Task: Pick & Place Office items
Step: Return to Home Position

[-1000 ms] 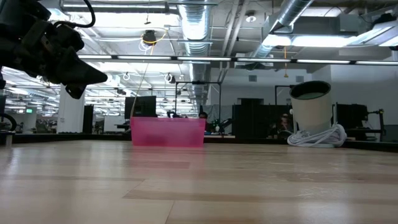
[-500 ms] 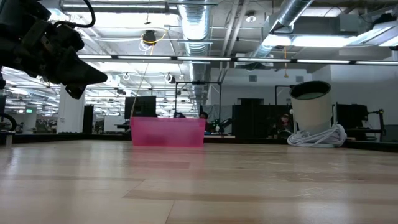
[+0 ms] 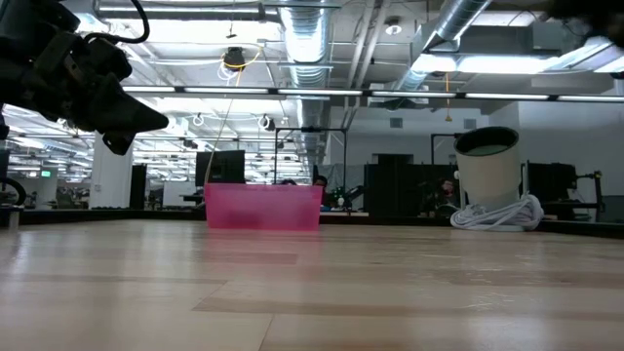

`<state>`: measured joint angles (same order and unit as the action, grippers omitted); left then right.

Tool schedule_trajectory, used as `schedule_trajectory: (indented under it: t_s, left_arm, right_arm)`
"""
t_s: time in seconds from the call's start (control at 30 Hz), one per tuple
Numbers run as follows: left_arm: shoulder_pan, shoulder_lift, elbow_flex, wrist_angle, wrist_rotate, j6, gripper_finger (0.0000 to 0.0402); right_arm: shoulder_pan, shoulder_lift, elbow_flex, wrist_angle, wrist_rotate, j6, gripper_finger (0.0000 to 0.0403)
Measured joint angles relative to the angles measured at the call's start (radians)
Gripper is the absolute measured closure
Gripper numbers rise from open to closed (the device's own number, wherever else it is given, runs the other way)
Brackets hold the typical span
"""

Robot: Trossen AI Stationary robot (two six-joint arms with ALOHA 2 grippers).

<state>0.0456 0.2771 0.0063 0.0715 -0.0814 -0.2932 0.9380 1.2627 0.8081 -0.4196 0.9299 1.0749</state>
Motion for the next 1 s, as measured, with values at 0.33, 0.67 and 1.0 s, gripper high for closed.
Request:
schedule_trajectory:
  t_s: [0.33,0.67,1.0]
  left_arm:
    - [0.000,0.000,0.000,0.000,0.000,0.000,0.0400]
    - [0.000,0.001,0.000,0.000,0.000,0.000,0.0400]
    - [0.000,0.005,0.000,0.005,0.000,0.000,0.0400]
  right_arm:
    - [-0.456,0.074,-0.243,0.906,-0.740,-0.666,0.0365]
    - [-0.713,-0.160,-0.326,0.824,-0.970,-1.080,0.0369]
    - [-0.743,-0.542,-0.586,0.823,-0.989,-1.095,0.0370]
